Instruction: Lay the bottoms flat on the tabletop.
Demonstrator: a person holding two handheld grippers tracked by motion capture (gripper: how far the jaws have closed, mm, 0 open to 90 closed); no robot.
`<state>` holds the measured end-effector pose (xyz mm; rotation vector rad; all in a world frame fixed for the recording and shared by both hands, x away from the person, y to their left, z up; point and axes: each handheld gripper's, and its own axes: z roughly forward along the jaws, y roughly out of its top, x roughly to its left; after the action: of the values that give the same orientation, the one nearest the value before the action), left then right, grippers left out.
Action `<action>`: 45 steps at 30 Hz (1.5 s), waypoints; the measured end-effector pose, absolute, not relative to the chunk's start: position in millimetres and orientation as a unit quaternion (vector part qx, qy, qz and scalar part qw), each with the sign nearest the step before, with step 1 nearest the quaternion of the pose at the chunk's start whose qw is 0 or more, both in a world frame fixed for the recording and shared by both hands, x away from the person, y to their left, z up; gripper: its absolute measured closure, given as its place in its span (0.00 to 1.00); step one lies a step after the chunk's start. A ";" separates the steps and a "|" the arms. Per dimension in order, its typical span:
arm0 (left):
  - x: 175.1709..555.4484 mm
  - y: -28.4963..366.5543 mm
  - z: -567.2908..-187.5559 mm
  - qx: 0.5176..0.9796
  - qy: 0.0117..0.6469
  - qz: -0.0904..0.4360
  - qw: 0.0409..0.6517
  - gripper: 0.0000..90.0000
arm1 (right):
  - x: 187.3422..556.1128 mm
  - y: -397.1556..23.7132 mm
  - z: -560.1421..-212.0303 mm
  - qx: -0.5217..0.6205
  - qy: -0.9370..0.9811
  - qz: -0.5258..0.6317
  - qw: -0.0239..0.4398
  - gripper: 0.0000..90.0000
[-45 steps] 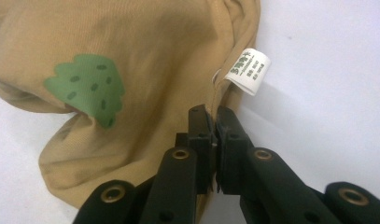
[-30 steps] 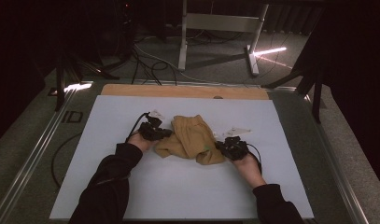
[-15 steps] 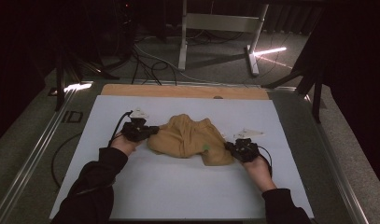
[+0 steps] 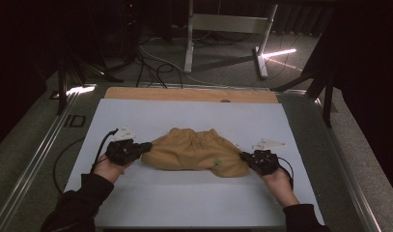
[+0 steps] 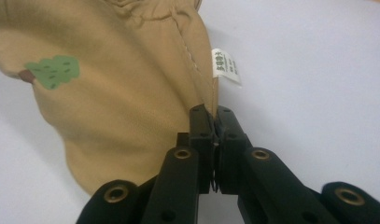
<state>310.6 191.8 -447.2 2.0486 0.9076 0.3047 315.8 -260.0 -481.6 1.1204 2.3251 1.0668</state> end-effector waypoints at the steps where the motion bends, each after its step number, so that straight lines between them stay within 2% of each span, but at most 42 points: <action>1: 305.2 190.6 -450.3 0.824 0.360 0.122 0.421 0.98 | 313.8 -261.1 -482.0 0.389 0.823 0.375 0.175 0.98; 13: 268.5 185.1 -477.5 0.832 0.364 0.095 0.408 0.98 | 290.1 -266.9 -495.3 0.373 0.843 0.351 0.163 0.97; 22: 257.6 181.5 -496.4 0.838 0.363 0.072 0.401 0.98 | 274.8 -274.6 -498.8 0.380 0.843 0.352 0.148 0.97; 31: 255.4 183.0 -501.9 0.842 0.355 0.059 0.401 0.96 | 274.9 -274.3 -504.4 0.382 0.845 0.347 0.141 0.96; 36: 254.0 186.6 -497.1 0.842 0.352 0.062 0.405 0.90 | 274.4 -276.8 -501.8 0.380 0.843 0.355 0.140 0.93; 38: 252.6 187.6 -495.1 0.840 0.349 0.061 0.410 0.87 | 274.1 -277.0 -500.8 0.381 0.841 0.358 0.142 0.89; 42: 250.8 190.8 -488.0 0.835 0.348 0.065 0.422 0.72 | 272.4 -278.3 -495.3 0.384 0.832 0.373 0.144 0.72; 45: 250.4 190.6 -482.2 0.833 0.348 0.074 0.424 0.54 | 271.1 -276.9 -490.1 0.377 0.832 0.382 0.141 0.55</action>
<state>250.4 190.6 -482.2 2.0828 0.8713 0.1859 271.1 -276.9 -490.1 1.0885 2.4034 1.1026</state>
